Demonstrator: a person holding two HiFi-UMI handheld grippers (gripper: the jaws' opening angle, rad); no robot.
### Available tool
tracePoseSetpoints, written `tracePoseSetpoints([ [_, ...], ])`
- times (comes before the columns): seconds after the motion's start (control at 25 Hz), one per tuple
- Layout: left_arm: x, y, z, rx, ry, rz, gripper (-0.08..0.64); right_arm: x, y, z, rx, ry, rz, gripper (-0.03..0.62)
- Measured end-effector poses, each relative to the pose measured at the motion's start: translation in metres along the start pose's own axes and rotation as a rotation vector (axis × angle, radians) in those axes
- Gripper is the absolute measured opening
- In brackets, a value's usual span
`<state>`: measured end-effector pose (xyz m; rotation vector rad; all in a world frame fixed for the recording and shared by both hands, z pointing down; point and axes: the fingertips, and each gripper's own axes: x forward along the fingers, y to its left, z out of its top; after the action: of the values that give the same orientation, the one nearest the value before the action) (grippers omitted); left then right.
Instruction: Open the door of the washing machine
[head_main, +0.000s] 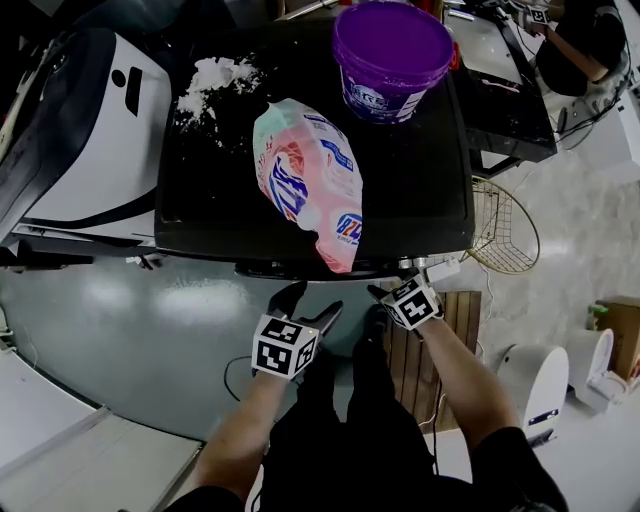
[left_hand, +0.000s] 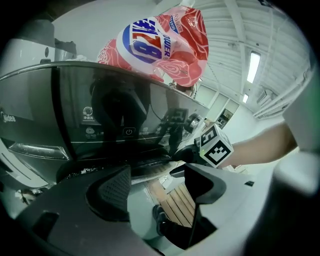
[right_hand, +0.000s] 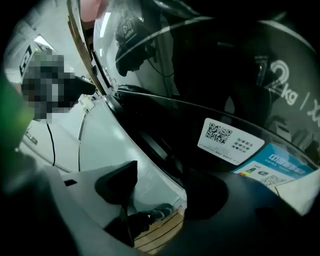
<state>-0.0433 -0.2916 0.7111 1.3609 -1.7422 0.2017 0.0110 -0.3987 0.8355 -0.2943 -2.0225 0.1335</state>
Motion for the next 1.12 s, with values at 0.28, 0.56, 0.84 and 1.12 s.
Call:
tracePoseSetpoints([
  [0.28,0.003,0.002,-0.007,-0.029,0.003,-0.001,0.347,0.001,0.005,-0.005,-0.186,0.087,-0.04,0.251],
  [0.56,0.003,0.0,-0.01,-0.043,-0.004,-0.005,0.342,0.0,-0.002,-0.004,-0.275,0.121,-0.135,0.144],
  [0.84,-0.002,0.001,-0.019,-0.04,0.003,0.002,0.339,0.007,-0.007,-0.007,-0.371,0.114,-0.183,0.142],
  [1.12,-0.017,-0.003,-0.024,-0.033,-0.012,0.017,0.334,0.004,-0.005,-0.012,-0.514,0.178,-0.113,0.097],
])
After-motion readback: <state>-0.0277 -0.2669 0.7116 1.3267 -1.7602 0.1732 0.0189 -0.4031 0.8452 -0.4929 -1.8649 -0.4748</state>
